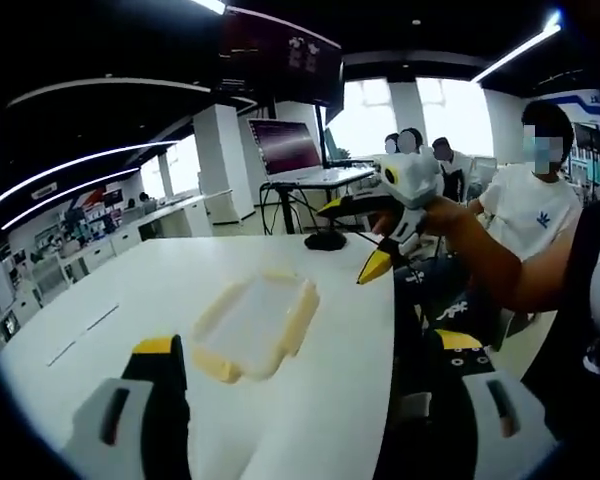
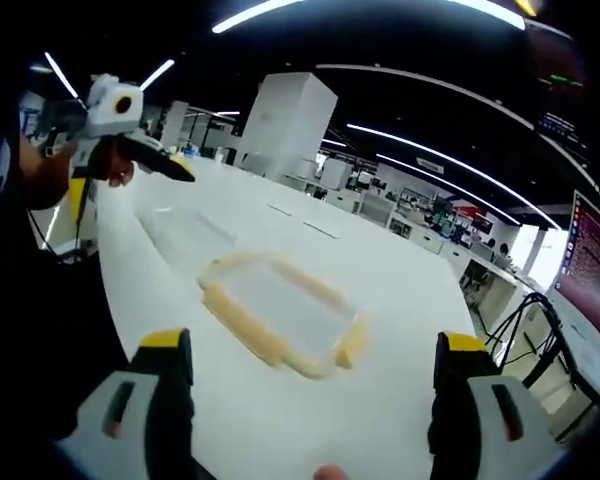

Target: Snap each plastic latch of the storage box into its locked position after aligning the lid with the box until every specified latch is closed and the lid sits flush.

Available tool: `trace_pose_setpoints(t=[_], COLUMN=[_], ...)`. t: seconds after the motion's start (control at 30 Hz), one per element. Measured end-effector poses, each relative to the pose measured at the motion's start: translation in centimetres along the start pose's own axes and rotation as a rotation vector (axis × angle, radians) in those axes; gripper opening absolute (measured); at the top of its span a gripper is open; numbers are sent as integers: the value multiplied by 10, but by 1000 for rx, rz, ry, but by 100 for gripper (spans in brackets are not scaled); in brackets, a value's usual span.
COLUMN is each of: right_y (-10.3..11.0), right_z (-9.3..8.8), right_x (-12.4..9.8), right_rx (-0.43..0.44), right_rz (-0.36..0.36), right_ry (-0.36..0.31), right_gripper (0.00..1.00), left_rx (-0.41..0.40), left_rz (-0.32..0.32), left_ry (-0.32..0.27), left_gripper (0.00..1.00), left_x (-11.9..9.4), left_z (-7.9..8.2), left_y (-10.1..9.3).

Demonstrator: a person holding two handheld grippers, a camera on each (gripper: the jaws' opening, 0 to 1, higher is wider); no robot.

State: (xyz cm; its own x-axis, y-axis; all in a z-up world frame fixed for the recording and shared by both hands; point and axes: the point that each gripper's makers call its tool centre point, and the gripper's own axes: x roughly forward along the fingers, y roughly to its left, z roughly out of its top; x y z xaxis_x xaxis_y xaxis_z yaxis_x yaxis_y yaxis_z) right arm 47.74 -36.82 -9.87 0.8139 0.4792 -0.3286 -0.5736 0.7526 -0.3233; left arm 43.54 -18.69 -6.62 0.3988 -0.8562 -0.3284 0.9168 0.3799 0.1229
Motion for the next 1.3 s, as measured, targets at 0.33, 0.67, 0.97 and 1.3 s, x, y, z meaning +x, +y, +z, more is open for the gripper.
trace_pose_setpoints(t=[0.33, 0.67, 0.97, 1.3], right_y=[-11, -18, -17, -28], right_z=[5, 11, 7, 12], right_x=[-2, 0, -1, -3], right_rx=[-26, -67, -99, -87], right_rz=[-4, 12, 39, 31], right_ry=[15, 28, 60, 46], right_gripper=[100, 100, 100, 100], left_rx=[35, 59, 69, 113], left_rz=[-11, 2, -11, -10], left_ry=[24, 35, 31, 38], left_gripper=[100, 100, 100, 99], left_x=[8, 8, 8, 13], left_z=[5, 13, 20, 27], left_y=[5, 11, 13, 14])
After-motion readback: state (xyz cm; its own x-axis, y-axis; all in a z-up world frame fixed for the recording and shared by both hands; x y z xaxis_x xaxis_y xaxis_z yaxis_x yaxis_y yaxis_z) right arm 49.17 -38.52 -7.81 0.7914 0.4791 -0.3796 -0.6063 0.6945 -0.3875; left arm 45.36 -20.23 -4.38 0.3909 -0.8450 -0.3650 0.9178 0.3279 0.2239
